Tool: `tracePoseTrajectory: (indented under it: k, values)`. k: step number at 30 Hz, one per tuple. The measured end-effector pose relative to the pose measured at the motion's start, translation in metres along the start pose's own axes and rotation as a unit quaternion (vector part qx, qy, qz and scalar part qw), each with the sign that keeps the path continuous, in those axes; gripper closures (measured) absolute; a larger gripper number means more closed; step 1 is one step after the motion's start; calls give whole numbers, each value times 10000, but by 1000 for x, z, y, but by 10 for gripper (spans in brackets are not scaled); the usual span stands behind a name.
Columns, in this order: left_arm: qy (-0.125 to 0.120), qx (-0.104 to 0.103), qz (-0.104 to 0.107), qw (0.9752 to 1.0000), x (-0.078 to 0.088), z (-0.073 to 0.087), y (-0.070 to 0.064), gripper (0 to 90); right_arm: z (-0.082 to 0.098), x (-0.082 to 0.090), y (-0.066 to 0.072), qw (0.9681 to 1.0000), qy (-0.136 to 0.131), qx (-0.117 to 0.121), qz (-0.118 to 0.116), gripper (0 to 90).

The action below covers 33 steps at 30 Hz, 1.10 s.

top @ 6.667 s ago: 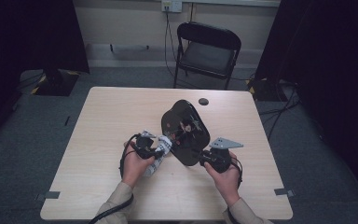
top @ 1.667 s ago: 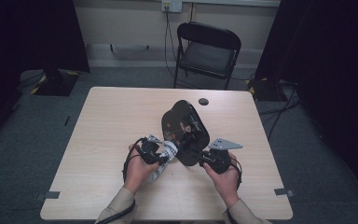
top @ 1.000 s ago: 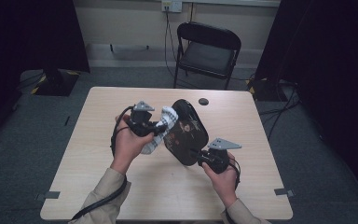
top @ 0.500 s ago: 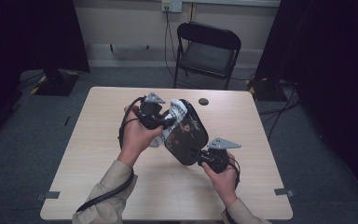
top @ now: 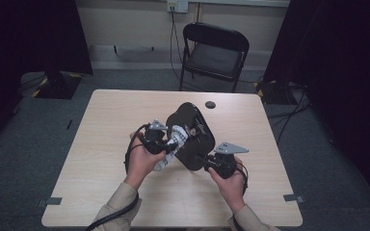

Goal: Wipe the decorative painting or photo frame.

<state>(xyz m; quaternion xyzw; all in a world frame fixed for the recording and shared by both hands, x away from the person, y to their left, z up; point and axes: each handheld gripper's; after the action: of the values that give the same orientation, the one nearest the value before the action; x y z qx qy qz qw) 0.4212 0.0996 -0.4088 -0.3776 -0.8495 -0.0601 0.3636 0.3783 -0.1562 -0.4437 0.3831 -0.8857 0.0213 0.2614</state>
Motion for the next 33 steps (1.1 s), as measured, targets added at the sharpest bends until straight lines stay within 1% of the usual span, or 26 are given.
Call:
tracePoseTrajectory:
  k: [1,2,4,5,8,10,12,13,15,16,18,19,23,25,28,30,31,33]
  values:
    - [62,34,-6,10000,-4,5,1,742,0,0,0,10000,-1,-2,-1,785]
    - [96,10,-14,10000,-6,9,2,741,0,0,0,10000,-3,-1,3,784]
    - [164,61,-27,9998,-11,15,2,742,0,0,0,10000,-8,-1,7,785]
    - [209,51,-37,9998,-14,19,3,742,0,0,0,10000,-10,0,7,785]
    - [300,104,-12,9995,-21,29,3,741,0,0,0,10000,-13,1,11,784]
    - [417,101,2,9991,-26,36,4,742,0,0,0,10000,-11,12,11,784]
    - [455,146,-16,9989,-30,43,4,741,0,0,1,10000,-12,17,8,785]
    - [470,146,-24,9988,-32,45,5,741,0,0,1,10000,-12,21,8,785]
    - [604,131,-39,9981,-34,49,5,741,-1,0,1,10000,-12,27,12,785]
    - [611,131,-61,9980,-38,51,5,741,-1,0,1,10000,-10,29,13,785]
    - [714,108,-64,9974,-41,55,4,741,-1,0,1,10000,-13,33,9,785]
    - [708,111,-47,9974,-42,56,4,742,-1,0,1,10000,-13,34,9,784]
    - [722,131,-26,9973,-41,56,4,742,0,-1,1,10000,-20,21,10,784]
    - [766,145,-9,9970,-37,52,4,742,0,0,0,10000,-21,16,8,784]
    - [576,271,52,9980,-27,44,5,742,0,0,0,10000,-31,-14,-4,784]
    - [444,260,67,9987,-17,36,6,742,1,0,-1,10000,-65,-36,-17,785]
    - [354,293,63,9989,-11,31,6,742,1,0,-1,10000,-67,-47,-18,785]
    - [231,268,31,9994,0,20,6,741,1,0,0,10000,-61,-39,-12,785]
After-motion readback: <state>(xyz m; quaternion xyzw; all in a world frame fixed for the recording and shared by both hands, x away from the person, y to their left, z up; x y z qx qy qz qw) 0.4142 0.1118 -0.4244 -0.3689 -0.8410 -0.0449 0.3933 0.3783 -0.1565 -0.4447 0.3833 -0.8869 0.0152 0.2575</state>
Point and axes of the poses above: each handheld gripper's, and its own axes: x roughly backward along the jaws, z roughly out of its underside, y roughly to its left, and after that the axes turned 1 degree about y, right-handed
